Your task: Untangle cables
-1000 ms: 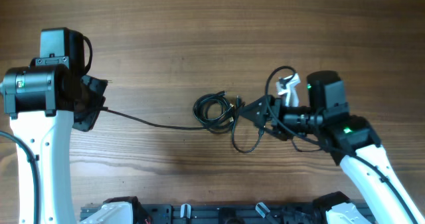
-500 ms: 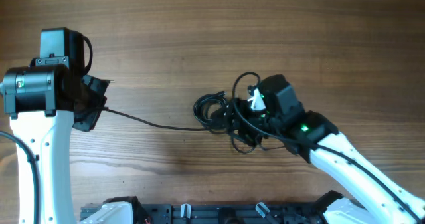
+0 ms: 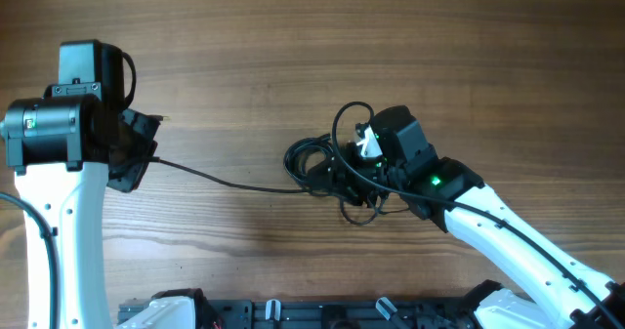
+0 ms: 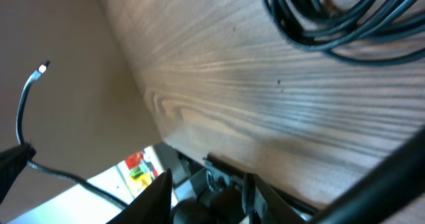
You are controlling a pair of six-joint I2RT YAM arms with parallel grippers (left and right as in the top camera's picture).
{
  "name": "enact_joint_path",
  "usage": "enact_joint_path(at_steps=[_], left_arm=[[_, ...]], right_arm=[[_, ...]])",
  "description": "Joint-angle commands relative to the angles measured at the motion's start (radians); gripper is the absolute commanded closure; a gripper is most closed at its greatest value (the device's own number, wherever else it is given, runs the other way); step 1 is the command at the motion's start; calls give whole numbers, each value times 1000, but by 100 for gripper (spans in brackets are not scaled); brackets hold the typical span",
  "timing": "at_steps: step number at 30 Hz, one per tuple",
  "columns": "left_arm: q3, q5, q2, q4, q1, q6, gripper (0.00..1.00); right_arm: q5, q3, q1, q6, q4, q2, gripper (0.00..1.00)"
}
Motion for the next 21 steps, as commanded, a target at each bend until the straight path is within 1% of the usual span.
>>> enact_joint_path(at_steps=[1, 3, 6, 8, 11, 12, 16, 18, 19, 21], left_arm=[[-7, 0, 5, 7, 7, 19, 96], [-7, 0, 5, 11, 7, 20, 96], [-7, 0, 5, 13, 7, 20, 96], [-7, 1, 5, 13, 7, 19, 96], [-7, 0, 5, 13, 7, 20, 96], [-7, 1, 5, 13, 7, 20, 96], [-7, 1, 5, 9, 7, 20, 94], [-7, 2, 5, 3, 7, 24, 87], [-7, 2, 5, 2, 7, 24, 80], [-7, 2, 5, -2, 7, 28, 62]], right_arm=[[-98, 12, 3, -14, 2, 6, 62], [-111, 12, 3, -30, 1, 3, 62], [-137, 12, 3, -40, -5, 2, 67], [-137, 12, 3, -41, -5, 2, 75], [-137, 12, 3, -40, -5, 2, 92], [-137, 12, 3, -40, -5, 2, 96], [-126, 12, 3, -71, -11, -15, 96], [-108, 12, 3, -79, -14, -47, 96], [-96, 12, 3, -91, -14, -73, 96], [-56, 13, 3, -92, -37, -140, 96]])
